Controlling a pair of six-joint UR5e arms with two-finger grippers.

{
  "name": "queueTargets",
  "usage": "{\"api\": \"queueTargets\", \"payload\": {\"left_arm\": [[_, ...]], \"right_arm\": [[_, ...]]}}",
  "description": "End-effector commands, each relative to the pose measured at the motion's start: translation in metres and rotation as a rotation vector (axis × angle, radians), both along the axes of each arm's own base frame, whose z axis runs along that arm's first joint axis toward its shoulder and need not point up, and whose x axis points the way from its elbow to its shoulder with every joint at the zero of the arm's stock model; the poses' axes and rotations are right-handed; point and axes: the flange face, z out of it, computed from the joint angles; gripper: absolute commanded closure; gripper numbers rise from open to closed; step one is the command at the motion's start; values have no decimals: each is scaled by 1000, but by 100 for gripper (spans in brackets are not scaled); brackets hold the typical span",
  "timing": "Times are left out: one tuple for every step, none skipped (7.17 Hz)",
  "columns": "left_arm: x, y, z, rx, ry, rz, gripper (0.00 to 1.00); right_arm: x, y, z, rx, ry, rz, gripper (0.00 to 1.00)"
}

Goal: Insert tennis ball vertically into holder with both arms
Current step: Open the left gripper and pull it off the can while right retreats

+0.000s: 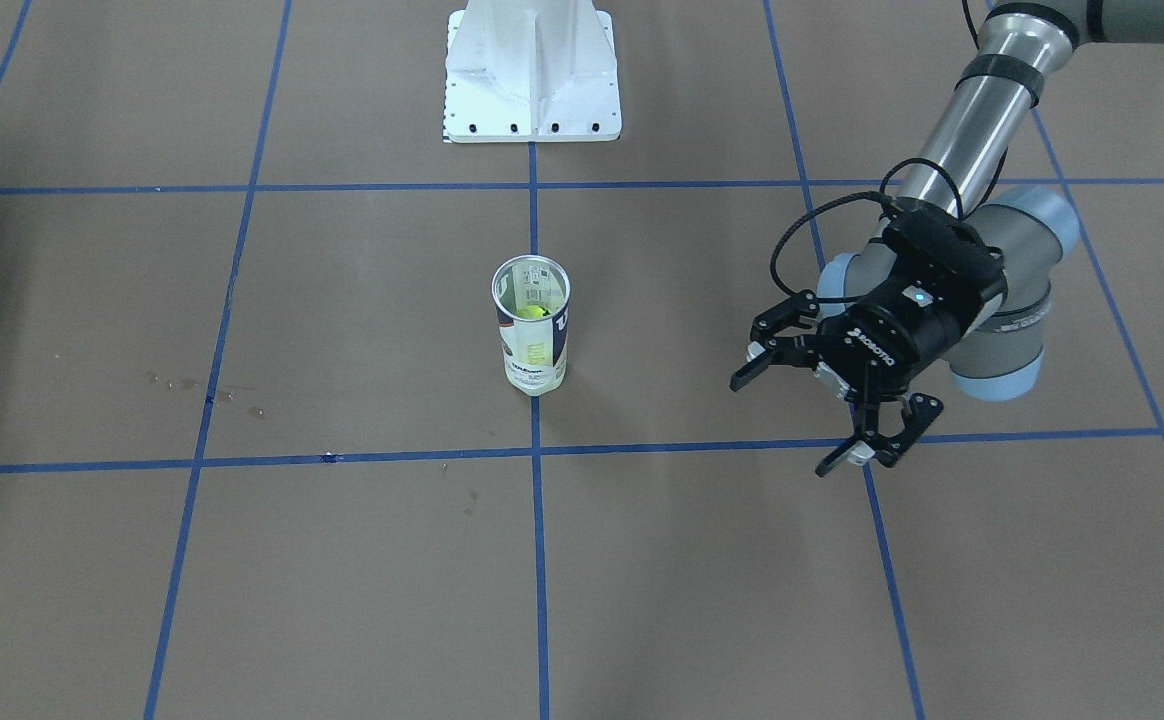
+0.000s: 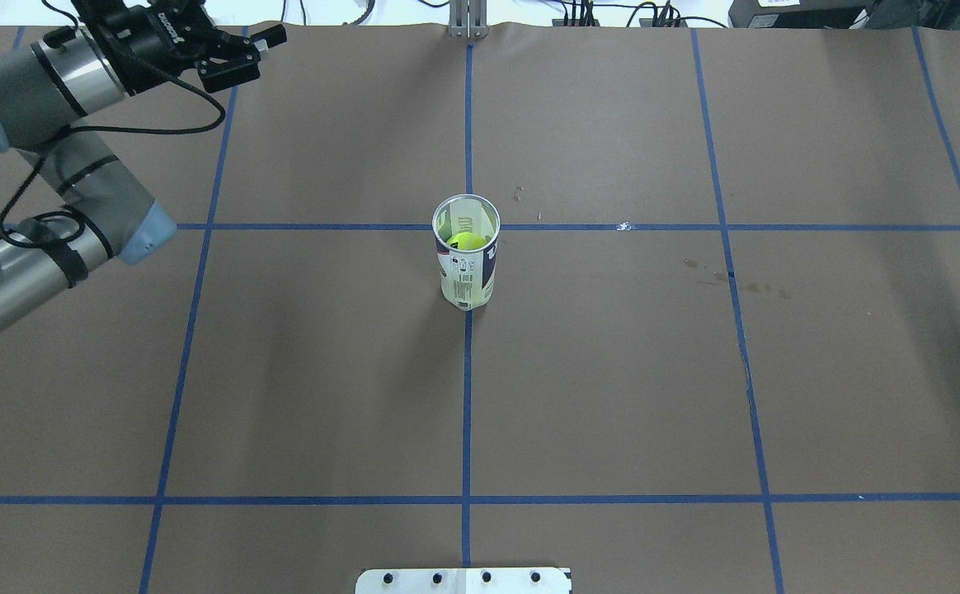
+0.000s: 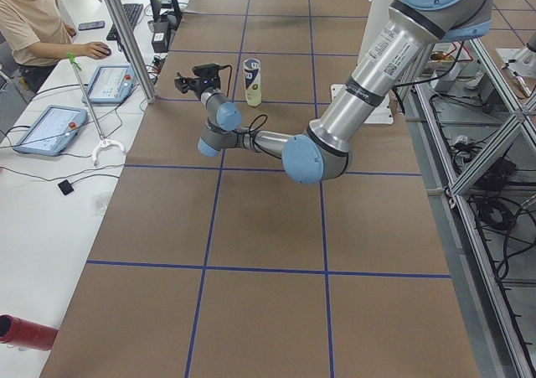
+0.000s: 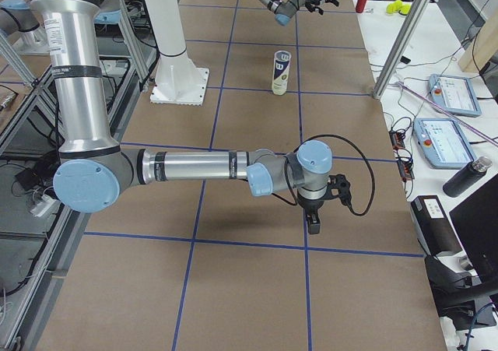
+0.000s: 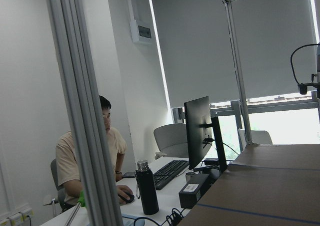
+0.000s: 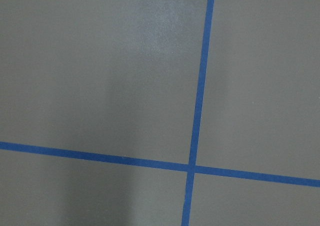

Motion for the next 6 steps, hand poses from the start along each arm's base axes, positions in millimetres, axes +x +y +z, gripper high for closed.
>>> {"api": "queueTargets", "payload": {"left_arm": [[-61,-37,14,-108,-156,50,1],[-83,-49,20,-179,-221,110,1],[-113,-60,30,-253,-265,141,1],[-137,-64,52,-331,-298,150,1],[-154,-72,57,-384,-311,147,1],[-176,-80,58,-427,-313,112,1]], "right_arm": [[1,2,2,-2,1,0,1],[1,5,6,-9,2,-2,1],[1,7,8,-12,2,-2,1],[1,6,8,-11,2,-2,1],[1,7,8,-12,2,-2,1],[1,6,8,-11,2,-2,1]]}}
